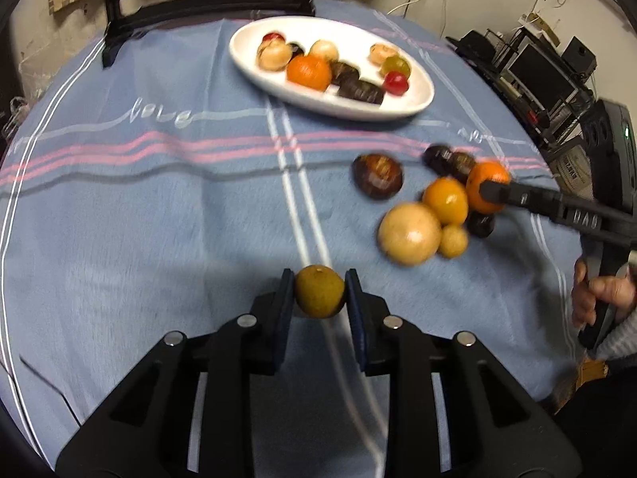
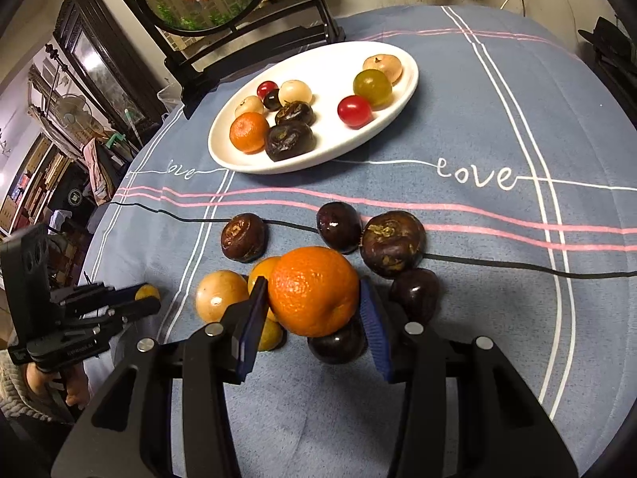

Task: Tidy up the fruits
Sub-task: 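Carry both fruits onto the white plate and open both tools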

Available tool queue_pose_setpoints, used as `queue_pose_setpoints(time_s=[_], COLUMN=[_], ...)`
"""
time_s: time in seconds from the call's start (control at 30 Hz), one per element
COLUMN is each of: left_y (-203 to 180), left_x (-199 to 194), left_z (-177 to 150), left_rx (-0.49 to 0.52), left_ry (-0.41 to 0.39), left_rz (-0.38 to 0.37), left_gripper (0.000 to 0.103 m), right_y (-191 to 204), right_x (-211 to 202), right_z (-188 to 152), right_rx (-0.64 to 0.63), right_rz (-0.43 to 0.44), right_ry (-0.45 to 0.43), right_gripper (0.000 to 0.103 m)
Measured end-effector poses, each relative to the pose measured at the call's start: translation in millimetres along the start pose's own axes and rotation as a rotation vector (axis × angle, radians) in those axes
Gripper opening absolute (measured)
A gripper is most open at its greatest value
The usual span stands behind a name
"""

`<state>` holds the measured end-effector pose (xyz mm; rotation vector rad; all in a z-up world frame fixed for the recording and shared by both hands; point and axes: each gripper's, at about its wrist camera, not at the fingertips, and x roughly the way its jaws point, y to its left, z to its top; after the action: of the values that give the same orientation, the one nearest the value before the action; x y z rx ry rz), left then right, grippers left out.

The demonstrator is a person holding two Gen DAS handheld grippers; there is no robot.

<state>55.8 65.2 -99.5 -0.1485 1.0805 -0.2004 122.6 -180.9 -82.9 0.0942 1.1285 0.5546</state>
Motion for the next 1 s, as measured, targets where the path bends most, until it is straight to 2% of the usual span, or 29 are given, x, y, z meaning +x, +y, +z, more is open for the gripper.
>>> queue_pose_setpoints(time_s=[0.17, 0.33, 0.37, 0.53, 0.67, 0.83, 0.87, 0.9, 0.93, 1.0], left_y=[-15, -19, -21, -24, -14, 2, 3, 4, 6, 10], left_x=[4, 26, 35, 79, 115, 154, 158, 158, 157, 148], left_z=[49, 137, 160, 235, 265, 281, 281, 280, 279, 275], left_rx=[0.060, 0.080, 0.088, 0.129, 0.121, 0.078, 0.067, 0.061, 0.047, 0.021], left_ry=[-0.052, -0.103, -0.112, -0.117, -0.093, -0.030, -0.032, -0.038, -0.052, -0.078], left_rz=[-0.020, -0.030, -0.025, 0.014, 0.043, 0.049, 0.054, 0.058, 0.063, 0.050], left_gripper=[0.026, 0.026, 0.026, 0.026, 0.026, 0.027, 0.032, 0.048, 0.054, 0.058], right_y=[-6, -8, -7, -2, -4, -4, -5, -6, -7, -8], right_x=[-13, -10, -7, 25, 69, 109, 111, 109, 102, 88], right_z=[19, 66, 75, 138, 178, 193, 194, 194, 193, 191], right_rx=[-0.005, -0.048, -0.060, -0.121, -0.184, -0.242, -0.237, -0.228, -0.217, -0.198], right_rz=[-0.010, -0.006, -0.002, 0.004, -0.026, -0.048, -0.049, -0.050, -0.056, -0.042], right_ry=[-0.036, -0.080, -0.087, -0.131, -0.112, -0.029, -0.026, -0.035, -0.065, -0.103], right_gripper=[0.046, 0.046, 0.046, 0.046, 0.046, 0.047, 0.050, 0.059, 0.065, 0.066])
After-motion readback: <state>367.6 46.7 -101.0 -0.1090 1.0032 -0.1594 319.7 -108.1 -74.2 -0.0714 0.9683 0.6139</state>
